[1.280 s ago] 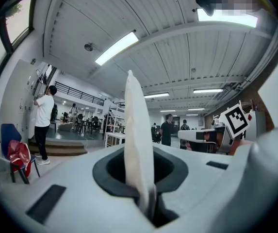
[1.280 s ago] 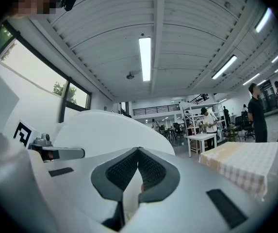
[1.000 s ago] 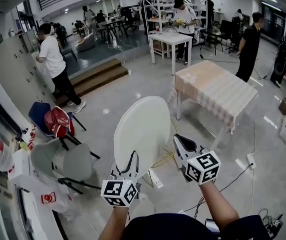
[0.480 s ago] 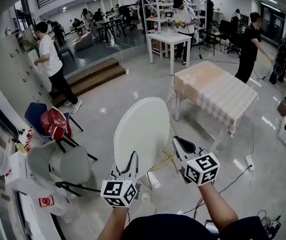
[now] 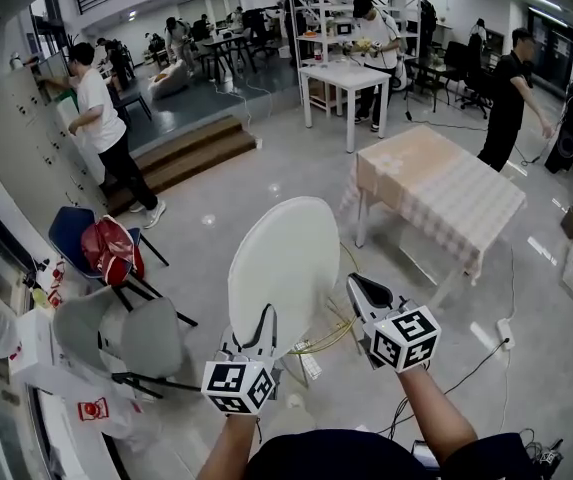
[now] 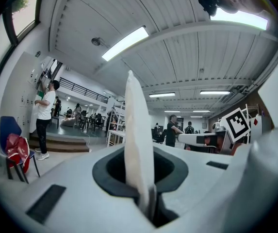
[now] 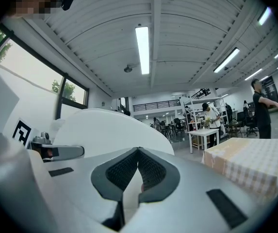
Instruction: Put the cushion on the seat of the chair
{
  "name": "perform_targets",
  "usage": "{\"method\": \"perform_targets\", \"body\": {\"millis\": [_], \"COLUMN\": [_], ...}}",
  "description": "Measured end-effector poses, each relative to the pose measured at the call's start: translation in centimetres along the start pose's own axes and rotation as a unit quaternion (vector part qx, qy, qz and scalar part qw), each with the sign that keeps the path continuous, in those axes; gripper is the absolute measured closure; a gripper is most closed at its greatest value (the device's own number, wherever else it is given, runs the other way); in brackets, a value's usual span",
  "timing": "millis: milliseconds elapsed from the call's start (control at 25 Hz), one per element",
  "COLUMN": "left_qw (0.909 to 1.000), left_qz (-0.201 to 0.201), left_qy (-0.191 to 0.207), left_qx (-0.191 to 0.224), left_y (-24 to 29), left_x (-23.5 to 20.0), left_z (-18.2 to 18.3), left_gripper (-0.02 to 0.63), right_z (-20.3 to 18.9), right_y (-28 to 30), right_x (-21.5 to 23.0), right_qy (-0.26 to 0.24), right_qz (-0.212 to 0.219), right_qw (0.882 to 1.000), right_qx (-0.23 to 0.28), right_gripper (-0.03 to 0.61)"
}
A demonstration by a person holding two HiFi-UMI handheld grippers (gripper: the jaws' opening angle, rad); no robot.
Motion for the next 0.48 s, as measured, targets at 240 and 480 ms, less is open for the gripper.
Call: {"method": "perform_targets", "body": {"millis": [240, 480], "left_qw": [1.0000, 0.9999], "left_qz": [0.003, -0.004], "left_qy": [-0.003, -0.007], "left_qx": [-0.004, -0.011], "left_y": [2.7, 5.7], "left_x": [-2.7, -5.5], "left_z": [0.5, 1.3], "left_gripper": [0.561, 0.561], "right_z": [0.4, 0.9], "right_y": [3.7, 7.5], "right_x": [0.9, 1.9], "right_qy": [0.000, 0.006], "right_qz": [0.000, -0.007], "right_qw": [1.000, 1.000], "right_qx": [-0.003, -0.008], "right_gripper": [0.558, 0.558]}}
Point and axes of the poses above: the fingertips, and each gripper's own axes: y forward along the fingers, x to its right, z out of its top, the point moved 8 cm from there along -y, backward along the fingers, and after that the axes turned 4 degrees about x, right-handed, at the moved point
